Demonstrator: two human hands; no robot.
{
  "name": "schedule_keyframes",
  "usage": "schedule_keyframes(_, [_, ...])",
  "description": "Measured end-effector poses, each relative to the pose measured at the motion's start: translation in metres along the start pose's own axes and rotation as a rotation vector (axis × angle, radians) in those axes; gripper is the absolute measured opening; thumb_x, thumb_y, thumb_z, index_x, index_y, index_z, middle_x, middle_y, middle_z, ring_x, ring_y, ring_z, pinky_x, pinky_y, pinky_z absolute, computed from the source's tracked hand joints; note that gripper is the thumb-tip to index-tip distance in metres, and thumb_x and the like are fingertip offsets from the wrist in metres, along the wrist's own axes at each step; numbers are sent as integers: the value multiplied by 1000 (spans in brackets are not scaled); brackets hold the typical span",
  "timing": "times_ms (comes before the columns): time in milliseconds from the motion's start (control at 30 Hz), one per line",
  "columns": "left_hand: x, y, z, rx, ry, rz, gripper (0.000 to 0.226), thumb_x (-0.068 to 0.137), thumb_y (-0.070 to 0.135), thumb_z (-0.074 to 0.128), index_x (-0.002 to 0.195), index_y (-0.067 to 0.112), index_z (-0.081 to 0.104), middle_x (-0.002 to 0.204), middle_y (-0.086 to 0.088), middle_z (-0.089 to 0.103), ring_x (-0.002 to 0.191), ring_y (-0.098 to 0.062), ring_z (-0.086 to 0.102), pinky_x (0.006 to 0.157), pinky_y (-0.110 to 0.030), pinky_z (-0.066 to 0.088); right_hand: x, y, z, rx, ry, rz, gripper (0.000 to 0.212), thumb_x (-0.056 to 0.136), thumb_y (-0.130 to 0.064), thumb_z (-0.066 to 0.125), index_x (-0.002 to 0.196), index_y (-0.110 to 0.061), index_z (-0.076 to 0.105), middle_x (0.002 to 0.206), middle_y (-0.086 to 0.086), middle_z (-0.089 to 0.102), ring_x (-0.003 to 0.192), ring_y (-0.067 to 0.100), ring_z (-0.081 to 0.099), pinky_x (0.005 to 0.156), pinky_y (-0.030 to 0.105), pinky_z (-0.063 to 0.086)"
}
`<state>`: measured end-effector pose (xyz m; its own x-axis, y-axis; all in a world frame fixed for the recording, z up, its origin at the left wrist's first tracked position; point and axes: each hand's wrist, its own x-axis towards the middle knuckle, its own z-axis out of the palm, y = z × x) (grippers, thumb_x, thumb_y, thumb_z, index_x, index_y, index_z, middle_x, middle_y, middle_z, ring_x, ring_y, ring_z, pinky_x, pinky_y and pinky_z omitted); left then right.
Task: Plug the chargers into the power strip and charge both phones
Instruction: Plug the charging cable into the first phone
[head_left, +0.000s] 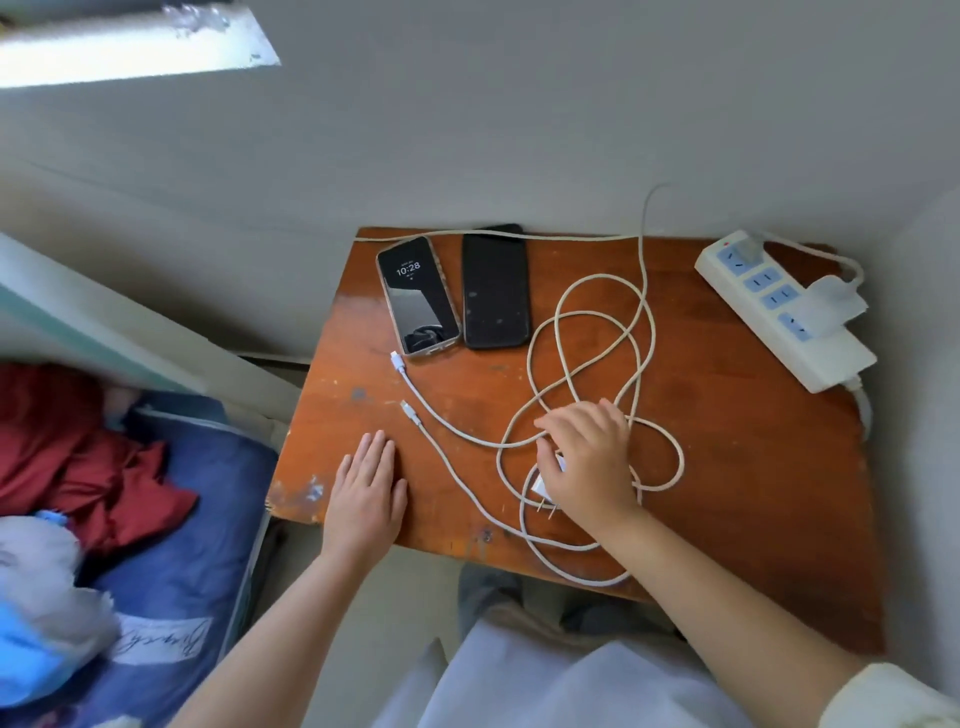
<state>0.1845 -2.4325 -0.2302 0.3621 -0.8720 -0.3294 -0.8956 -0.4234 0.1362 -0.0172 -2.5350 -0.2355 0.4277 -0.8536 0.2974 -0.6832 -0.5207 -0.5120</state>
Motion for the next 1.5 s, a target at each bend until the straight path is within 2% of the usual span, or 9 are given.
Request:
schedule_keyframes(267, [36,-54,-16,1,-10,80,62,93,41,19,145,9,15,157,-8,9,146,-22,2,119,-35,0,-1,-50,31,-141,-228,58,39,51,-15,89,86,-8,72,77,6,74,71,24,70,66,41,55])
schedule_keyframes(400, [65,-75,-26,14,5,162,55,100,36,25,147,13,7,158,-4,1,146,-18,-5,118,-32,-5,13,-87,50,-172,-302,198,41,72,-26,77,107,-7,67,101,9,72,94,30,67,86,44,50])
schedule_keyframes(667, [96,-101,-26,31,-9,372,88,73,56,-11,146,13,13,158,-3,10,147,-18,1,118,-35,-5,10,-122,87,-250,-273,335,18,56,-6,86,64,-10,70,59,4,68,52,17,64,54,28,55])
schedule_keyframes(800, [95,-104,-24,13,-17,396,91,70,54,-14,146,13,14,158,-3,11,147,-18,2,119,-35,-2,8,-137,91,-214,-235,475,5,84,-11,63,88,-8,65,89,8,68,81,21,63,74,28,51])
schedule_keyframes(900, [96,-106,-24,13,-28,397,80,79,52,-5,147,14,12,158,-2,9,147,-17,1,119,-35,-2,7,-142,90,-165,-220,578,21,98,-19,38,111,-11,53,104,3,64,94,15,60,93,25,40])
schedule_keyframes(1000, [97,-107,-26,25,-28,415,89,71,54,-15,147,14,10,158,-1,8,146,-17,-1,118,-35,-4,11,-147,90,-145,-223,627,28,99,-24,37,122,-16,50,109,0,67,101,13,61,103,30,32])
schedule_keyframes(1133, [106,-105,-33,82,-65,510,96,64,56,-18,147,14,6,158,-2,3,146,-18,-3,118,-38,-5,27,-149,90,-67,-175,606,30,97,-22,42,121,-12,58,117,6,64,104,17,59,93,25,39])
schedule_keyframes(1233, [119,-100,-42,84,-71,567,72,88,55,1,147,13,6,158,-5,2,146,-19,-3,118,-36,-4,48,-151,87,55,-106,697,30,97,-15,42,123,-7,55,124,10,58,109,18,56,80,13,40])
schedule_keyframes(1500, [153,-66,-63,145,-32,741,56,100,34,26,147,16,3,159,-3,-2,146,-17,-9,118,-33,-5,88,-137,79,-33,15,705,31,96,-20,46,122,-7,57,120,11,63,104,20,60,89,30,50])
